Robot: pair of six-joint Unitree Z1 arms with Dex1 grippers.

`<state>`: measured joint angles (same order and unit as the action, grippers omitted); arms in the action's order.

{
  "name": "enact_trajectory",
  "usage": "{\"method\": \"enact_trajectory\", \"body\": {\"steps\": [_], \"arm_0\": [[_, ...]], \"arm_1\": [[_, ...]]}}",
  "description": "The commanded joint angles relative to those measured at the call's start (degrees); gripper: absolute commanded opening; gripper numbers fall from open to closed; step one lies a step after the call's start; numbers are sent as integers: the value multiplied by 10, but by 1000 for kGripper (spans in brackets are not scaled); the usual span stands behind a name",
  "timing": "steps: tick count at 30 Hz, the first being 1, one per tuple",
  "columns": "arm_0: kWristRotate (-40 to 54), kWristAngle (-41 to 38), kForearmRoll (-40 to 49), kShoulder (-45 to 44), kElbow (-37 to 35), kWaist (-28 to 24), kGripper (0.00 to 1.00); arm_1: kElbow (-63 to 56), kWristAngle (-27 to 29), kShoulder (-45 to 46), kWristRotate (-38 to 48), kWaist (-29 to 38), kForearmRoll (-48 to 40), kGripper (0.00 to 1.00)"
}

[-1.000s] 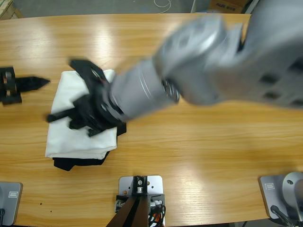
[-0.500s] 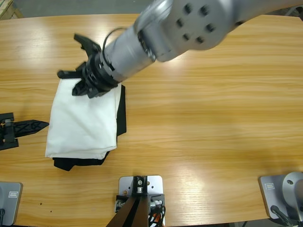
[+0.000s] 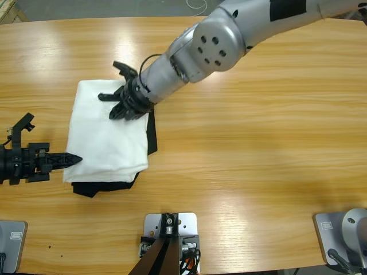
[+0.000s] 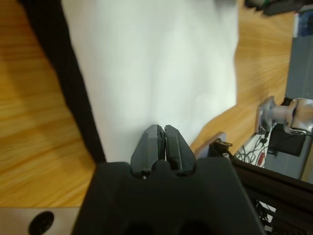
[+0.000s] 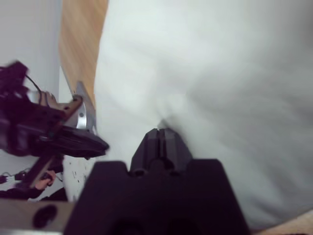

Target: Fold clothes

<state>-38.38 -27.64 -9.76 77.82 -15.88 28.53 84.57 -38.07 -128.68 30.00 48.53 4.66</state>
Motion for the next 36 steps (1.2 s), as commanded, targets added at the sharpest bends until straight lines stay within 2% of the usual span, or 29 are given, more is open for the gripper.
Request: {"method": "enact_trajectory", "body": {"steps": [1,10,20,23,25,30,33,36], "arm_0": [[-16,22,-21,62,19,24,0],[-31,29,-25,41,32,35,0],[-38,33,-25,29,35,36,0],[-40,33,-25,19,34,36,0],[-47,32,-25,-12,25,36,0],[-59,33,-23,-67,-63,35,0],[-59,35,-23,-23,-102,18,0],[-58,41,-44,46,-106,-18,0]], "arm_1": [[28,-13,-30,-9,-27,6,0],[37,0,-58,-17,-49,34,0],[45,19,-58,-42,-133,58,0],[56,18,-27,-63,-151,69,0],[85,18,29,-105,-150,127,0],[61,21,138,-118,-78,161,0],[-16,27,144,-96,-14,118,0],[-82,26,129,-64,11,46,0]]}}
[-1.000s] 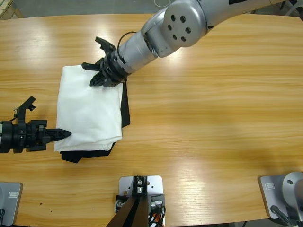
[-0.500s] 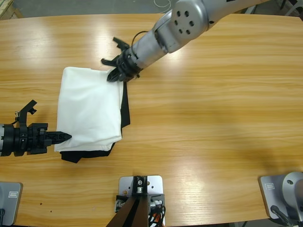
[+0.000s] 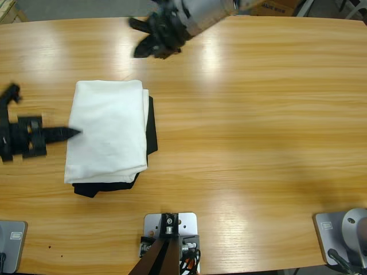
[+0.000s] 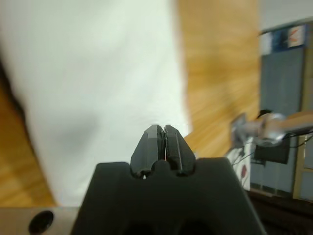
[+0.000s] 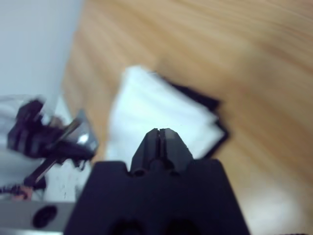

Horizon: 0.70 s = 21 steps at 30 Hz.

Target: Fold clothes

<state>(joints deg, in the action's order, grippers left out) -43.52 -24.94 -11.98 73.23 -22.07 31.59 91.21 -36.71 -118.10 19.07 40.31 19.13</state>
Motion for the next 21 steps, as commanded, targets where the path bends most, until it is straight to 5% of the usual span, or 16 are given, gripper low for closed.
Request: {"method": "enact_trajectory", "body": {"steps": [1,12,21], "arm_0": [[-6,14,-34,113,-44,-60,0],[3,8,-60,153,-22,-114,0],[2,-2,-62,152,-26,-113,0]], "arm_1": [[-155,13,15,46,94,-105,0],[-112,-4,-77,47,79,-120,0],[-102,57,-144,74,79,-130,0]]}}
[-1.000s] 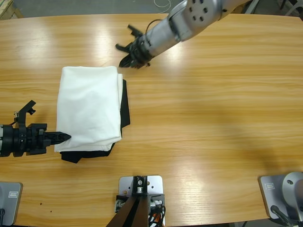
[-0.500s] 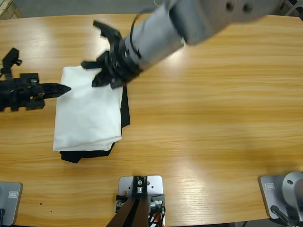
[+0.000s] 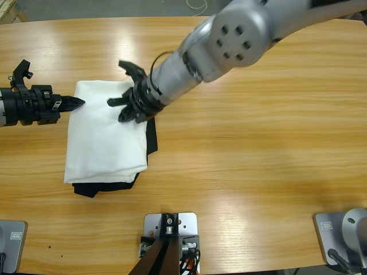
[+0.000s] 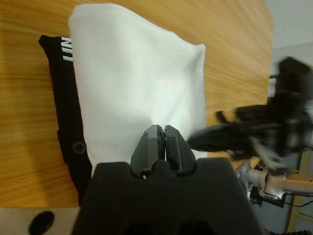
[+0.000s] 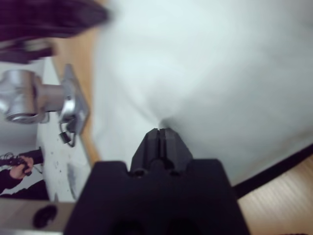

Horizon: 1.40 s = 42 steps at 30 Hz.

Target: Fold clothes

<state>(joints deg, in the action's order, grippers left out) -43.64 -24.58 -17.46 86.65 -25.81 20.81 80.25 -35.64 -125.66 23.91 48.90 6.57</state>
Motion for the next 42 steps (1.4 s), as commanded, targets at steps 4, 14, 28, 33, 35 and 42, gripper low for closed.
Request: {"method": "enact_trajectory", "body": {"steps": [4,14,28,33,35,42], "arm_0": [[3,-6,-10,18,5,-2,0],[0,-14,-39,87,-20,44,0],[76,-12,-111,189,-3,-99,0],[75,-22,-116,179,-3,-103,0],[75,-28,-116,172,-1,-103,0],[69,-105,-123,49,-41,-116,471]], "arm_1": [[16,60,-70,25,-7,22,0],[10,69,-63,25,-7,28,0],[-9,71,-43,21,-7,37,0],[-20,72,-46,21,-7,37,0],[-20,73,-44,21,-7,38,0],[-25,86,-11,13,-7,46,0]]}}
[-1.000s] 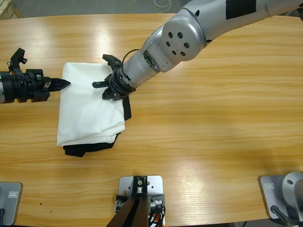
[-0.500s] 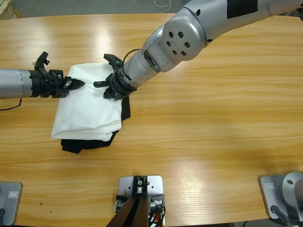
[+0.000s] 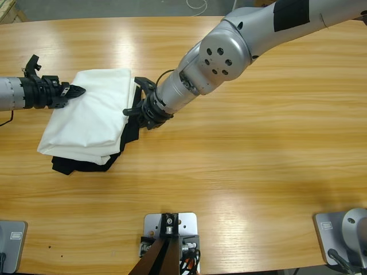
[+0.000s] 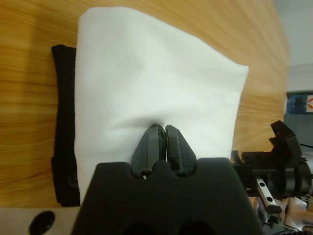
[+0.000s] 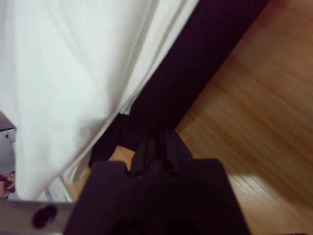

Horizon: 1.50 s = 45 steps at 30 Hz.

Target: Fold clothes

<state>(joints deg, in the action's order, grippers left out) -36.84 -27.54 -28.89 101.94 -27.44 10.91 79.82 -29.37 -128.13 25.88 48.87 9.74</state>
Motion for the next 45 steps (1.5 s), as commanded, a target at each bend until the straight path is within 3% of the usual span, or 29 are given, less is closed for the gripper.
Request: {"method": "enact_trajectory", "body": {"steps": [1,2,3,4,8,11,13,16,20,23,25,28,32,45], "arm_0": [[0,-76,2,-127,-39,-17,850],[1,-76,18,-147,-51,-19,965],[3,-73,50,-165,-62,-21,978],[8,-57,88,-182,-67,-32,990],[85,-37,187,-244,-79,-61,991],[251,-36,274,-267,-106,5,929],[343,-37,329,-274,-115,62,895],[504,-20,513,-269,-182,134,890],[701,91,725,-241,-282,163,864],[816,174,800,-195,-346,170,831],[900,214,825,-154,-382,177,659],[1017,265,868,-68,-451,192,656],[1024,265,868,31,-514,218,623],[1028,265,803,115,-450,257,625]], "arm_1": [[-22,23,28,-18,-7,18,0],[-22,29,43,-27,-7,28,144],[-22,51,64,-32,-7,44,746],[-25,83,87,-37,-7,58,983],[-29,195,189,-60,-4,142,1000],[-20,277,273,-100,9,229,1000],[-20,282,309,-157,10,276,1000],[-25,303,345,-240,18,326,1000],[-24,360,363,-314,24,376,1000],[-20,380,367,-353,24,411,1000],[-24,391,367,-367,25,430,1000],[-36,400,371,-368,25,433,1000],[-35,399,372,-363,25,434,1000],[-56,385,337,-353,21,385,1000]]}}
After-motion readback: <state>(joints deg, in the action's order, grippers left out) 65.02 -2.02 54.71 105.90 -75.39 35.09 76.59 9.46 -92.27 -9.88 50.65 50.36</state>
